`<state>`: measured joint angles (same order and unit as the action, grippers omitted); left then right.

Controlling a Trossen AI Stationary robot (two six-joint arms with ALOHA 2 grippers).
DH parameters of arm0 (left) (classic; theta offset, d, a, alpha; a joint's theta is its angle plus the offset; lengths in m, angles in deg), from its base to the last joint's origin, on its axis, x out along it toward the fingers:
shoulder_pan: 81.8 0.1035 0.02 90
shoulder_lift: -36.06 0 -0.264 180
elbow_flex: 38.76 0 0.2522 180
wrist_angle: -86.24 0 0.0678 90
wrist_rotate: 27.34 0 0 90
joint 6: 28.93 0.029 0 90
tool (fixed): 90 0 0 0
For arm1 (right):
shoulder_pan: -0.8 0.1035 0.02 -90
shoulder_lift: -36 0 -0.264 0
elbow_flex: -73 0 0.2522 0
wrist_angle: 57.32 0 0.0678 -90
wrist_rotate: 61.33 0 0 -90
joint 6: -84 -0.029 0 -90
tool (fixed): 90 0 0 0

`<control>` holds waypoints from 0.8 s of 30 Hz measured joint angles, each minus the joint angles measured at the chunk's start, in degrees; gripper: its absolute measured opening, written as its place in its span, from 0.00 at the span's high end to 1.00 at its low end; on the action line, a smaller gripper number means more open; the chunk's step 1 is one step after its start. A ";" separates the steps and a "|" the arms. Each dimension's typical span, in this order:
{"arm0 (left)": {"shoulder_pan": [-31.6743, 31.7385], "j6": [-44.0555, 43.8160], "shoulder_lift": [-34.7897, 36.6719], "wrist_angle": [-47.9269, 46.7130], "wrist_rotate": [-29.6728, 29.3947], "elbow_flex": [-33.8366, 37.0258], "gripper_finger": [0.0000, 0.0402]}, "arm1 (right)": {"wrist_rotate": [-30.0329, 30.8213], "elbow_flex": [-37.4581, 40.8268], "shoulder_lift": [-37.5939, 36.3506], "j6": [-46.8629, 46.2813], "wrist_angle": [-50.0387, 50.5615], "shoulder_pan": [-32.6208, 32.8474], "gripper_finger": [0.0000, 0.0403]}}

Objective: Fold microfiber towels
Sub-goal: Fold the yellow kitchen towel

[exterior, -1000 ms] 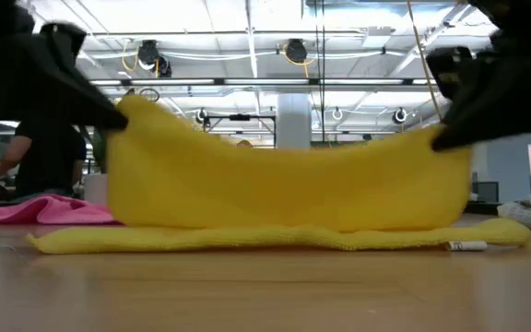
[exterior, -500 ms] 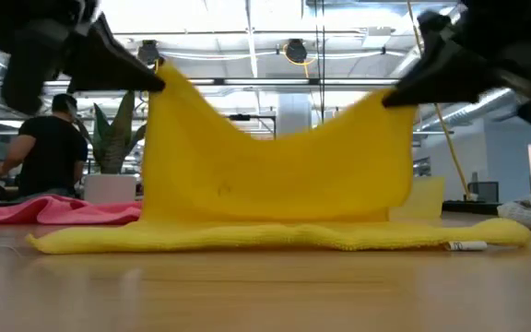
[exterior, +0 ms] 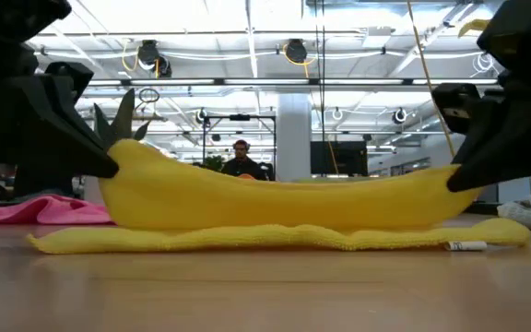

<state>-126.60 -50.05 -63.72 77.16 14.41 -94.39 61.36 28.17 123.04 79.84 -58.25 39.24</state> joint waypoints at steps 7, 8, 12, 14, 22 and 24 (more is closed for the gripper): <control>-2.08 -0.64 1.58 0.37 -0.18 0.00 0.99 | 0.00 -2.01 -0.41 1.60 -1.58 1.82 1.00; -2.57 -0.64 1.87 0.35 -0.22 0.00 0.99 | 0.00 -2.38 -0.36 1.46 -1.49 2.18 1.00; -3.95 -1.39 2.01 -0.26 -0.60 0.00 0.99 | 0.02 -3.02 0.59 -0.48 -1.32 2.93 1.00; -3.92 -3.05 1.41 -0.68 -0.65 0.00 0.99 | -0.02 -3.02 1.63 -1.11 -0.50 2.93 1.00; -2.61 -6.46 -2.89 -0.62 2.87 0.00 0.99 | -2.87 -2.97 7.07 -1.20 -2.77 2.55 1.00; -2.46 -6.77 -3.79 -0.44 4.01 0.00 0.99 | -4.38 -2.97 8.32 -1.18 -4.04 2.21 1.00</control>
<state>-129.05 -56.82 -67.51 76.72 18.42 -94.39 56.98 25.20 131.36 78.65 -62.29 41.45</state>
